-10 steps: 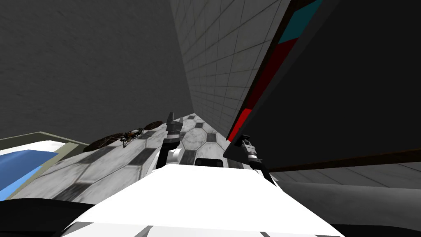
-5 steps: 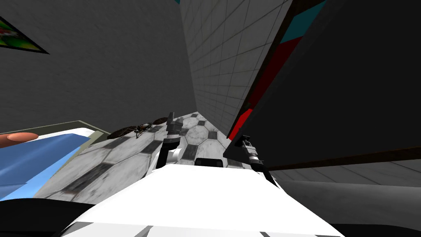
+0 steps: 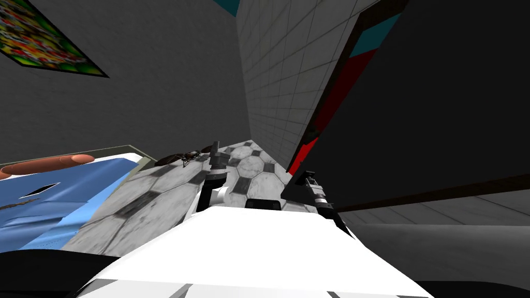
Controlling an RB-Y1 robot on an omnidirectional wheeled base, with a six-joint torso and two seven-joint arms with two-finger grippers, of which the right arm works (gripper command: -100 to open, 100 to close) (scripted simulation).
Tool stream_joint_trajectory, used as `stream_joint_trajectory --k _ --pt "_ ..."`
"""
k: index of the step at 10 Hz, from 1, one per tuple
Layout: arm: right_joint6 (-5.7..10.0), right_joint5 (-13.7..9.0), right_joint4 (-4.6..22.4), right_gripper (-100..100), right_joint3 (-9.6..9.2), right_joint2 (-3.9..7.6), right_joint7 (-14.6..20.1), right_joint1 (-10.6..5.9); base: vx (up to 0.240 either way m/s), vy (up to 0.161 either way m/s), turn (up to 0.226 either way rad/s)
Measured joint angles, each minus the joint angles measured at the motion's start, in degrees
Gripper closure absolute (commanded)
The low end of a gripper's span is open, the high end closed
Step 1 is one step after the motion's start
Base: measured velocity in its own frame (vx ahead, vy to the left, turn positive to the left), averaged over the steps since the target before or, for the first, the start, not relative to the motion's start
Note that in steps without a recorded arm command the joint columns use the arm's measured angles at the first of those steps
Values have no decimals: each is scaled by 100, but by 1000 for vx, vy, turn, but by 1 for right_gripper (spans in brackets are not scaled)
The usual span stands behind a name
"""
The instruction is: Pull the door open
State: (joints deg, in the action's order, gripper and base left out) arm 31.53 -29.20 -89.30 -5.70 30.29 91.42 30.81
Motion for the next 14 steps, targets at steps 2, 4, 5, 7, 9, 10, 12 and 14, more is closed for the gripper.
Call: stream_joint_trajectory --k 2,4,5,7,9,10,12,14 --pt "104 31 16 100 -51 94 84 33 -242 -63 148" --pt "212 67 23 100 -111 210 184 84 -201 -31 102" --pt "273 86 42 100 -143 271 239 116 -214 -62 129" --pt "386 121 56 100 -209 376 342 175 -200 -45 118" --pt "522 157 98 100 -260 489 446 204 -143 -23 57" --pt "526 163 110 100 -278 491 456 214 -133 -30 112" --pt "603 184 148 100 -297 567 525 232 -186 -48 125" --pt "702 220 165 100 -338 651 604 251 -197 -59 124"
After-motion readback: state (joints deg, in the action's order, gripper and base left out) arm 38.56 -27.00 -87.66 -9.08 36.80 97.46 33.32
